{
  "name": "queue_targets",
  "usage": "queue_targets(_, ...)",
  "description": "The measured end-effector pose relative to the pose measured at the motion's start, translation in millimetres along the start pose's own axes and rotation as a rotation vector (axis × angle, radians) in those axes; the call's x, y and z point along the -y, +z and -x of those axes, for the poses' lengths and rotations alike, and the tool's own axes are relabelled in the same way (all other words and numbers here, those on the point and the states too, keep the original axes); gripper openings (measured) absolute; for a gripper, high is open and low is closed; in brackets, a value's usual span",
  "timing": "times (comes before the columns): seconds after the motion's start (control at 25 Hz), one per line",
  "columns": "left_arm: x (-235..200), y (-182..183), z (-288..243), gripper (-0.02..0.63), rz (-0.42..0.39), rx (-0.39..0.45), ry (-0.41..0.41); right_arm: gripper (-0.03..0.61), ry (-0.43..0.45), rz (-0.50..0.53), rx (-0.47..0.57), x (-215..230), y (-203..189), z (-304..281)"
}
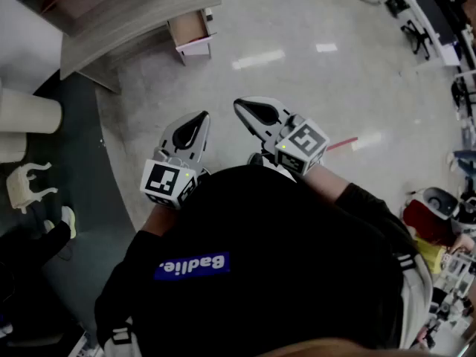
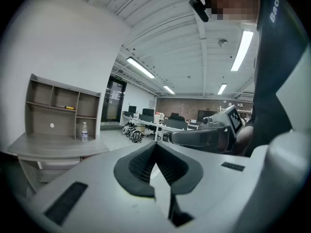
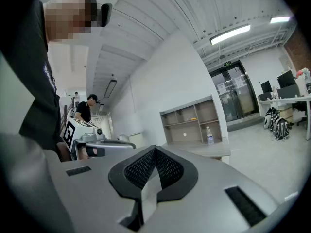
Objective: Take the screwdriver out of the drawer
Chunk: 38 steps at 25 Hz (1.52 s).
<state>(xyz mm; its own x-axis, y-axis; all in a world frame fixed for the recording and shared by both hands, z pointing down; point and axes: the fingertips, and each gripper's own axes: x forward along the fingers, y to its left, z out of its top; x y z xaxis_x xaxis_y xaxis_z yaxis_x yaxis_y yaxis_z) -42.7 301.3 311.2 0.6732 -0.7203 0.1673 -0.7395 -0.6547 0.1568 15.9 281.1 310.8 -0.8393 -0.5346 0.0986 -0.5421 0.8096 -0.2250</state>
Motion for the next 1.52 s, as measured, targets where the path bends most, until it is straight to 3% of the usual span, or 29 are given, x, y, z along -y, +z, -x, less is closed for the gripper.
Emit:
queue_targets(0.96,6.3,-0.6,-13.6,0.002,0.002,0.005,0.012,0.028,0.032,-0.032,0.000,6.7,-4.6,6.8)
queue_targets(1.52,31.1,6.0,-55.5,0.002,-0.005,0.001,0.014,0.028,0.022,-0.042,0.018,46.0,3.5,39.5)
